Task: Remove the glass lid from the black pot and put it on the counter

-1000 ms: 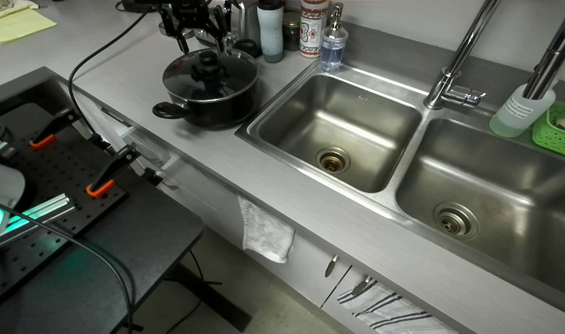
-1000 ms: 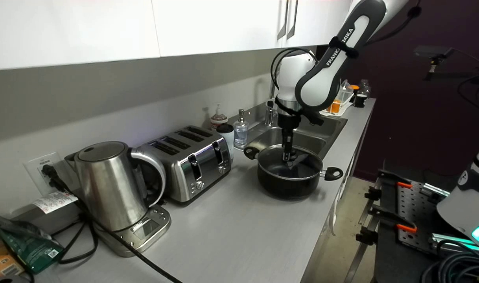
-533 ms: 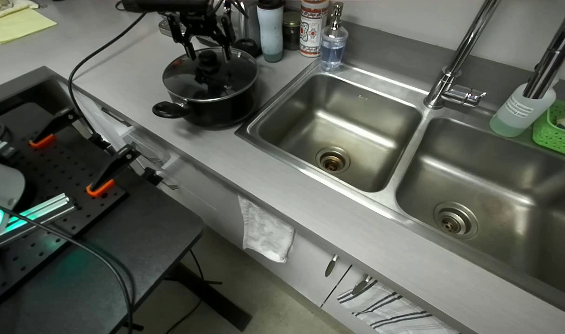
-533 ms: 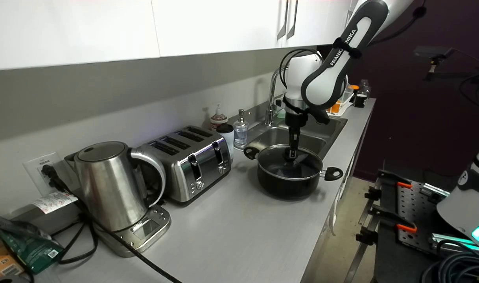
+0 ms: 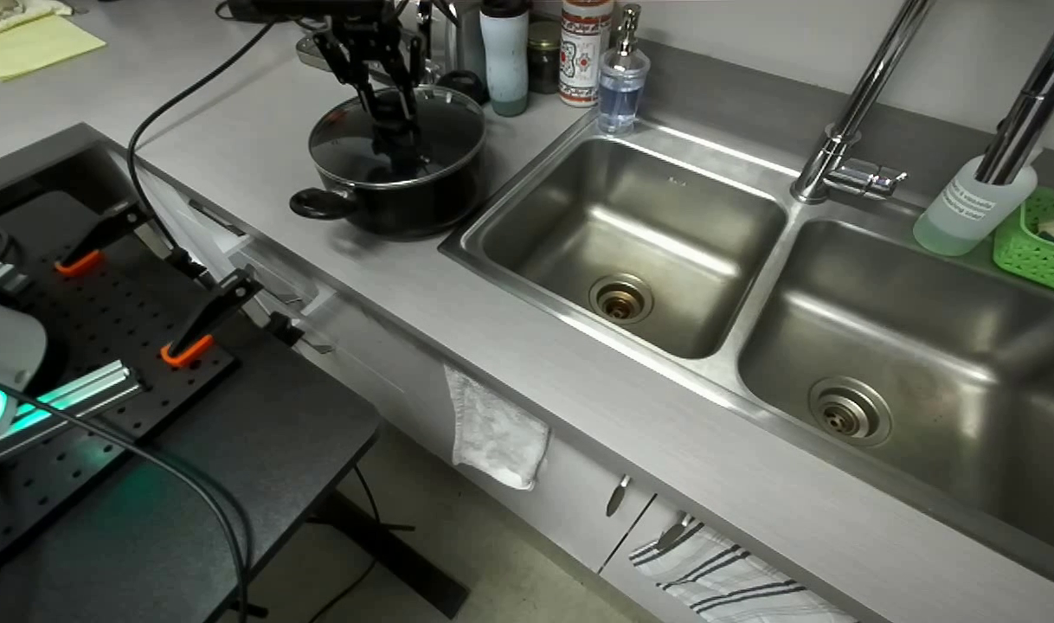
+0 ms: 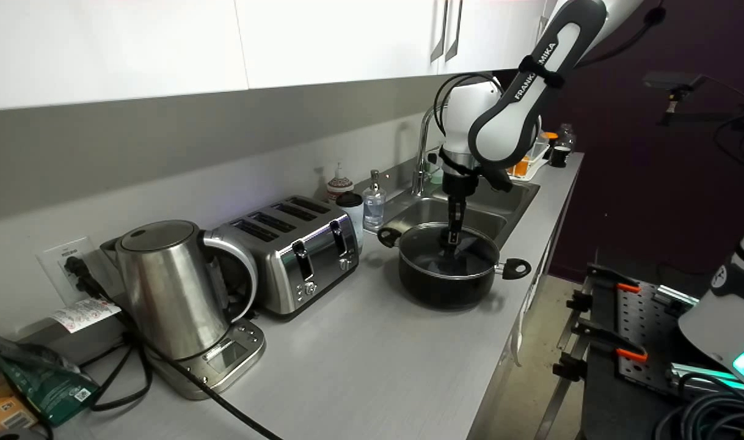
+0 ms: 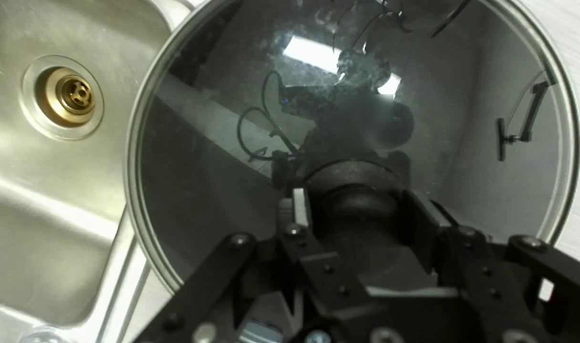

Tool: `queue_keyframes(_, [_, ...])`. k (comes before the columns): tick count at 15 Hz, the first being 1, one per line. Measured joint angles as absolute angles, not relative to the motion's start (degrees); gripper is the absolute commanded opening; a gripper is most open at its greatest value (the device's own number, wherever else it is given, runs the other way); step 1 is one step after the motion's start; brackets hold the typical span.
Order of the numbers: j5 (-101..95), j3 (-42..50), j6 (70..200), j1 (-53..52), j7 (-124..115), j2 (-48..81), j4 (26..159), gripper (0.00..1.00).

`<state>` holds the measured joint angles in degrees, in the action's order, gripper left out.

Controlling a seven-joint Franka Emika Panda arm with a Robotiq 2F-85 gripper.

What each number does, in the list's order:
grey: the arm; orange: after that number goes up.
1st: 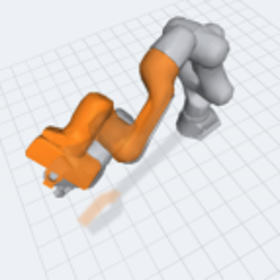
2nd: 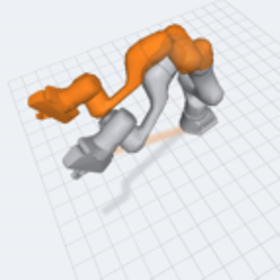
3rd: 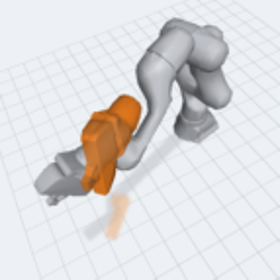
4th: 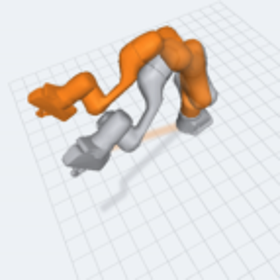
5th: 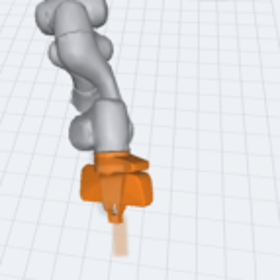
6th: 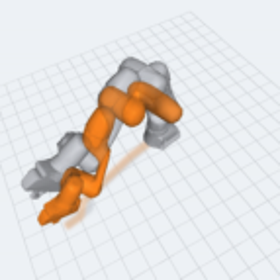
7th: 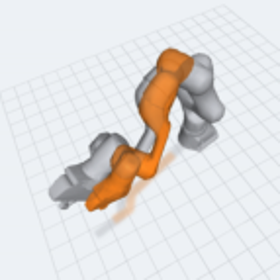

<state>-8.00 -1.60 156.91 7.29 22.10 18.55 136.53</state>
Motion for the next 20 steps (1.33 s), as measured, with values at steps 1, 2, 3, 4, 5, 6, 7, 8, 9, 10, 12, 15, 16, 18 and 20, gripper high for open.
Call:
queue_keyframes(1, [-8.0, -1.6, 156.9, 7.3, 22.1, 18.5, 136.5, 0.25])
queue_keyframes(2, [-8.0, -1.6, 156.9, 7.3, 22.1, 18.5, 136.5, 0.25])
queue_keyframes(3, [-8.0, -1.6, 156.9, 7.3, 22.1, 18.5, 136.5, 0.25])
queue_keyframes(4, [-7.9, -1.6, 156.9, 7.3, 22.1, 18.5, 136.6, 0.25])
queue_keyframes(5, [-7.8, -1.7, 156.9, 7.3, 22.1, 18.3, 136.7, 0.25])
queue_keyframes(6, [-7.4, -1.9, 156.9, 7.4, 22.2, 18.0, 136.9, 0.25])
queue_keyframes(7, [-6.8, -2.1, 156.9, 7.5, 22.4, 17.4, 137.4, 0.25])
queue_keyframes(8, [-5.9, -2.4, 156.9, 7.6, 22.8, 16.5, 138.0, 0.25])
queue_keyframes(9, [-4.9, -2.9, 156.9, 7.9, 23.3, 15.2, 138.8, 0.25])
queue_keyframes(10, [-3.5, -3.3, 156.7, 8.1, 24.1, 13.8, 139.6, 0.25])
queue_keyframes(12, [-0.7, -4.0, 156.0, 8.2, 25.6, 10.6, 141.2, 0.25])
queue_keyframes(15, [1.5, -4.2, 154.5, 7.9, 26.9, 6.4, 143.1, 0.25])
queue_keyframes(16, [1.6, -4.2, 154.1, 7.6, 26.9, 5.3, 143.6, 0.25])
queue_keyframes(18, [1.6, -4.2, 153.2, 6.6, 26.9, 3.5, 144.4, 0.25])
queue_keyframes(20, [1.2, -4.2, 152.5, 5.0, 26.6, 2.5, 145.0, 0.25])
